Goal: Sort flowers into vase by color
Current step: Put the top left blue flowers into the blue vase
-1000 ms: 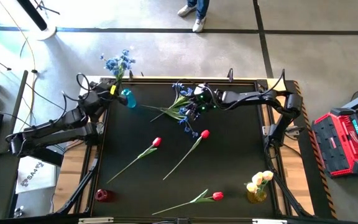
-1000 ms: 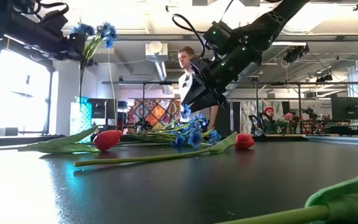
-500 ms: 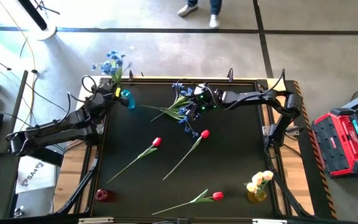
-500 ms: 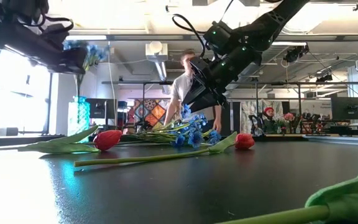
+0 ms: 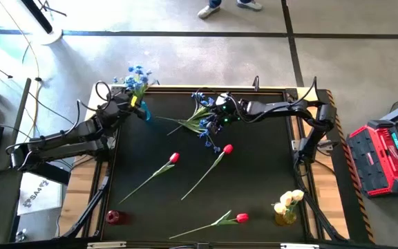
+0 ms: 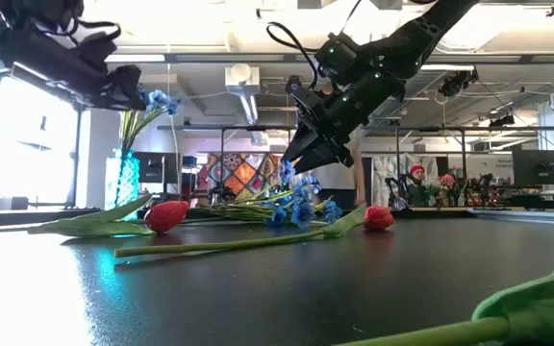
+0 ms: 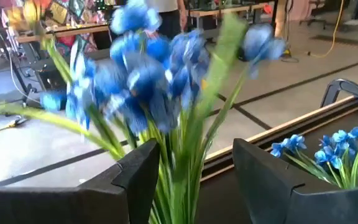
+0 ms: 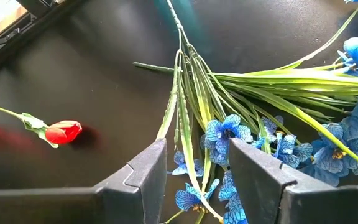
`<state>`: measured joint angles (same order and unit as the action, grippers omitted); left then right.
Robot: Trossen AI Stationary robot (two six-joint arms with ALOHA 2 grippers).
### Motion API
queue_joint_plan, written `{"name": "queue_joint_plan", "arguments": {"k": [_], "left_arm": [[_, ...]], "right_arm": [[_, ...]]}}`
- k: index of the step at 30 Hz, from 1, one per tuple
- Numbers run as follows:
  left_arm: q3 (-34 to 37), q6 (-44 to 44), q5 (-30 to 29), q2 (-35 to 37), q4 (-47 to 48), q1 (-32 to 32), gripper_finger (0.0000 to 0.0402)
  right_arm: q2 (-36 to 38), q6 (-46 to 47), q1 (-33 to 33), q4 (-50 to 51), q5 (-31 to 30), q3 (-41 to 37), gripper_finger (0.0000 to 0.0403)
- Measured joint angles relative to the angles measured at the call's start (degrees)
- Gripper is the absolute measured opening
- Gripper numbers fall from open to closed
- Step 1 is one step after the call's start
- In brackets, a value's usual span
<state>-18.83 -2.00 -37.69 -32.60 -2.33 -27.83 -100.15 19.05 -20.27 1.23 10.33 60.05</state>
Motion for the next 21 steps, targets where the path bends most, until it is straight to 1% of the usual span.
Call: {"name": "queue_joint_plan", "arguments": {"k": [3, 7, 14, 17, 21], "left_arm": [[-2.4, 1.9, 1.1, 0.0, 3.4, 0.0, 0.0195], [-6.1, 2.2, 2.6, 0.0, 9.6, 0.5, 0.0201], [-13.4, 2.1, 4.1, 0.0, 21.5, 3.3, 0.0222], [-16.8, 1.1, 4.1, 0.0, 26.1, 4.6, 0.0231], [-21.0, 0.7, 4.1, 0.0, 30.1, 6.4, 0.0237]], "right_arm": [[0.0, 0.0, 0.0, 0.0, 0.0, 0.0, 0.0161], [0.0, -0.5, -0.3, 0.2, 0.0, 0.0, 0.0161], [0.0, -2.6, -1.7, 3.4, -0.2, 0.0, 0.0161], [0.0, -3.1, -2.7, 4.4, 1.0, 0.0, 0.0161], [0.0, -4.1, -4.3, 4.4, 2.4, -0.9, 0.0161]]}}
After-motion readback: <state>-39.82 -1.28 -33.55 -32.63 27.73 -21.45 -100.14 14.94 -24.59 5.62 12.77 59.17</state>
